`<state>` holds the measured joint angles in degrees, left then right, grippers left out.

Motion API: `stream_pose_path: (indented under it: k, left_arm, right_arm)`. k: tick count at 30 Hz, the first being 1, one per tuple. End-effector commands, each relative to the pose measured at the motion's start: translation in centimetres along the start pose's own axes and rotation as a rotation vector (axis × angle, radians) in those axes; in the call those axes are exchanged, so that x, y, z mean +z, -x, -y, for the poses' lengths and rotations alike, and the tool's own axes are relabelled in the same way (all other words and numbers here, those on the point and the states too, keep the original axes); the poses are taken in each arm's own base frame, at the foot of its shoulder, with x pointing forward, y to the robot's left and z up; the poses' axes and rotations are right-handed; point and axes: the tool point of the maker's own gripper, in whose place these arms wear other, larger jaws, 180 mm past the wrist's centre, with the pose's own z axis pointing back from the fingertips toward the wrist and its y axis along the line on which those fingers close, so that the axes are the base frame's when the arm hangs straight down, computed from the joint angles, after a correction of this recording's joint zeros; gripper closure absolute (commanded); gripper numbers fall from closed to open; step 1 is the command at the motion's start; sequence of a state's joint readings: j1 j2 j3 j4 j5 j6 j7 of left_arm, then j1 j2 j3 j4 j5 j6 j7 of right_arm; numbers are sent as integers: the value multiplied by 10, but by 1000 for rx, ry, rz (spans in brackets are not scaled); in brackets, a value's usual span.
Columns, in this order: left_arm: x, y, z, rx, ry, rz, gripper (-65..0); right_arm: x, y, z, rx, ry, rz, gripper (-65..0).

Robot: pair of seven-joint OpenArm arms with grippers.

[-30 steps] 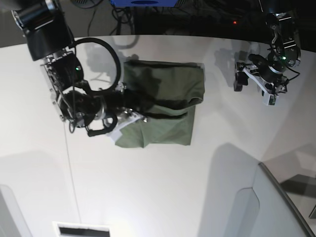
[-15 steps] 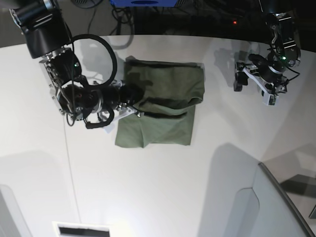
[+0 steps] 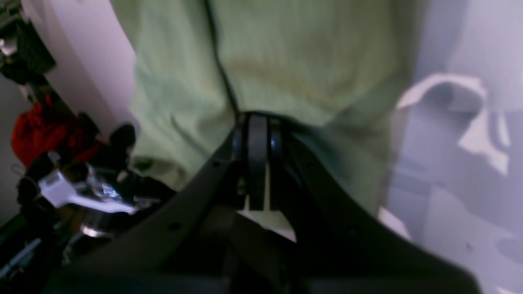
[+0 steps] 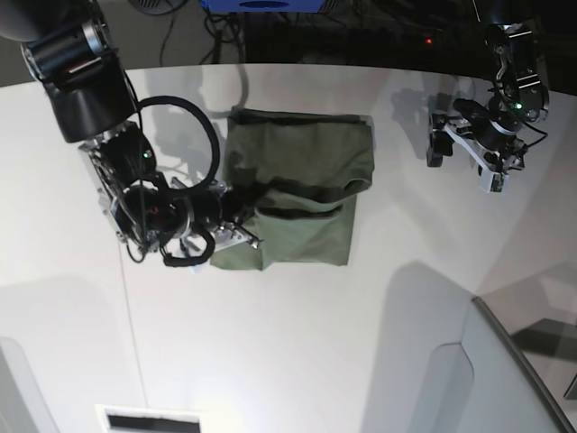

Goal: Layout the t-shirt on the table in an organized manner, then fold the t-shirt properly
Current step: 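Grasp the folded shirt edge with the right gripper and pull it, then lift the shirt edge with the right gripper and unfold it outward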

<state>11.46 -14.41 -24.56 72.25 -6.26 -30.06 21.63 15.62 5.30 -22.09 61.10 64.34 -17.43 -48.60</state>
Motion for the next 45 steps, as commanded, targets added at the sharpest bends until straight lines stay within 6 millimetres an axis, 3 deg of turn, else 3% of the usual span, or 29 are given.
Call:
stream_pose_path:
  k: [1,4,10,19,25,28,31,36,38,41,43,45]
  left_arm:
    - [3,-13,-6,-11,-9,41,-625]
    - [3,-13,-6,-10,-9,39,-625]
    - [3,-13,-6,-10,-9,39,-625]
    - [2,-14,-7,-10,-9,41,-625]
    - [2,-14,-7,-10,-9,41,-625]
    - [4,-11,-8,-7,-12,36,-625]
    - [5,-9,-9,-7,-15,34,-625]
    - [6,-8,-12,-19,-16,27,-625]
    - [9,0,-13,-26,-17,8,-624]
    - [15,9,-18,-47,-19,-16,-624]
    - [20,15,-20,-69,7,-33,-624]
    - [26,20,-26,-104,26,-59,-624]
  right_arm:
    - [4,-13,-22,20,-46,26,-6]
    - [-2,-14,-45,26,-80,17,-6]
    - [-3,-27,-72,41,-105,23,-6]
    - [-13,-29,-123,126,-234,88,-8]
    - [-24,-35,-123,109,-207,63,-8]
    - [-13,-33,-128,148,-226,43,-5]
    - [8,-14,-136,284,-238,-19,-3]
    - [29,49,-123,700,-142,-110,-6]
    - [35,68,-112,779,-129,-115,-6]
    - [36,83,-94,816,-80,-93,-6]
    - [29,83,-72,773,36,-56,-6]
    - [21,87,-61,757,118,-14,-8]
